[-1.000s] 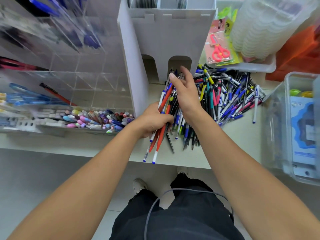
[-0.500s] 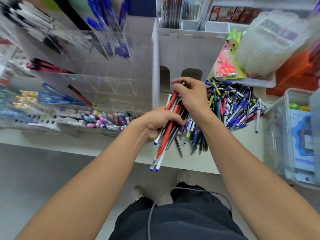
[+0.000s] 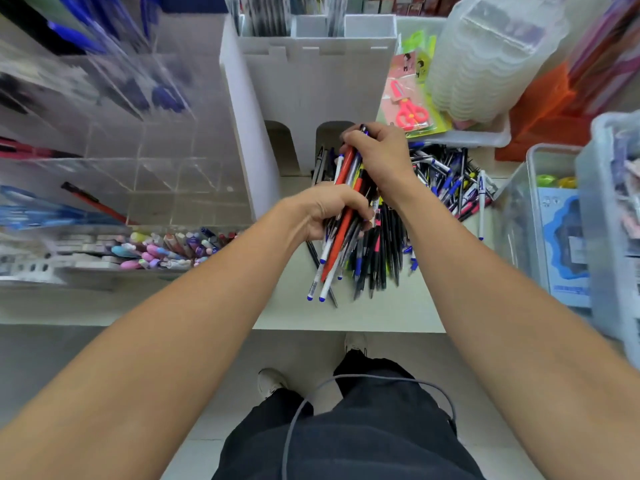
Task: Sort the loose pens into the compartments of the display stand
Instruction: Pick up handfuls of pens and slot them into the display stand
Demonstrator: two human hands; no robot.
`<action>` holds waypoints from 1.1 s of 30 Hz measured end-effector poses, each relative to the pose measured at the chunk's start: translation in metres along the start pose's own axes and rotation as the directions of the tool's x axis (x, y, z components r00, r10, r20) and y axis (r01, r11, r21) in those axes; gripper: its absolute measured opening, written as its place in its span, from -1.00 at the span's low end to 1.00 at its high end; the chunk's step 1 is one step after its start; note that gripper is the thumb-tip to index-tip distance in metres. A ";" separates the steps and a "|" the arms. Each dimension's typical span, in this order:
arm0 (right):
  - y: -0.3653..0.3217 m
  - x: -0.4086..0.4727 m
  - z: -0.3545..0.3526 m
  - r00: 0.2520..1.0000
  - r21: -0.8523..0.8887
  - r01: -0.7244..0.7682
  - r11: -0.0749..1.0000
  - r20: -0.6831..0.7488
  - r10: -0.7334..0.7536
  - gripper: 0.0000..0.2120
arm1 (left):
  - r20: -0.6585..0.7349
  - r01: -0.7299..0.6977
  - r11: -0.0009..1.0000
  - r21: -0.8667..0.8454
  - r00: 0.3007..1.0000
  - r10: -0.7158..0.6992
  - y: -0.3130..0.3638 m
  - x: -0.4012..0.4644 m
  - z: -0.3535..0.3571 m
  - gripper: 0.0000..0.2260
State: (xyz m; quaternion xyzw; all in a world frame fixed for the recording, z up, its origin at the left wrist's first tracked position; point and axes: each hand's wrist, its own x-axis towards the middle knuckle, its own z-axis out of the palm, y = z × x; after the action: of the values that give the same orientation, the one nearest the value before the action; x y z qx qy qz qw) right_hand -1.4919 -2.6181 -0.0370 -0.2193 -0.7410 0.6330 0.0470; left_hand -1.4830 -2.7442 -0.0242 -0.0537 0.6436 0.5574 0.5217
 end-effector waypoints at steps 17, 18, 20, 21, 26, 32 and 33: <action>0.068 -0.114 -0.001 0.815 0.774 -0.132 0.619 -0.271 0.512 -0.54 | -0.384 -0.260 0.689 -0.677 0.923 -0.029 -0.021 0.035 0.031 -0.84; 0.063 -0.109 -0.001 0.819 0.768 -0.118 0.630 -0.283 0.499 -0.54 | -0.385 -0.265 0.689 -0.675 0.923 -0.022 -0.021 0.035 0.034 -0.86; 0.054 -0.105 0.003 0.827 0.725 -0.122 0.678 -0.304 0.474 -0.55 | -0.391 -0.290 0.695 -0.657 0.920 0.015 -0.022 0.035 0.040 -0.90; 0.051 -0.104 0.008 0.834 0.707 -0.123 0.696 -0.306 0.458 -0.55 | -0.397 -0.311 0.699 -0.645 0.917 0.041 -0.021 0.035 0.042 -0.90; 0.044 -0.109 0.019 0.902 0.605 -0.110 0.788 -0.273 0.335 -0.49 | -0.429 -0.357 0.738 -0.572 0.897 0.102 -0.016 0.024 0.034 -0.95; 0.021 -0.086 -0.028 0.990 0.310 0.001 0.951 -0.134 0.042 -0.57 | -0.278 -0.226 0.938 -0.264 0.949 0.150 -0.046 -0.008 -0.005 -0.88; 0.012 -0.077 -0.028 0.999 0.215 -0.003 0.977 -0.033 0.010 -0.57 | -0.224 -0.192 0.951 -0.243 0.965 0.137 -0.052 -0.014 -0.007 -0.81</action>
State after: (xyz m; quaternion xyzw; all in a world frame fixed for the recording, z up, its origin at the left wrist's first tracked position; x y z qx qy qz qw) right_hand -1.4103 -2.6210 -0.0271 -0.2259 -0.6664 0.7059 0.0808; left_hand -1.4468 -2.7759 -0.0500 -0.1252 0.6164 0.6710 0.3926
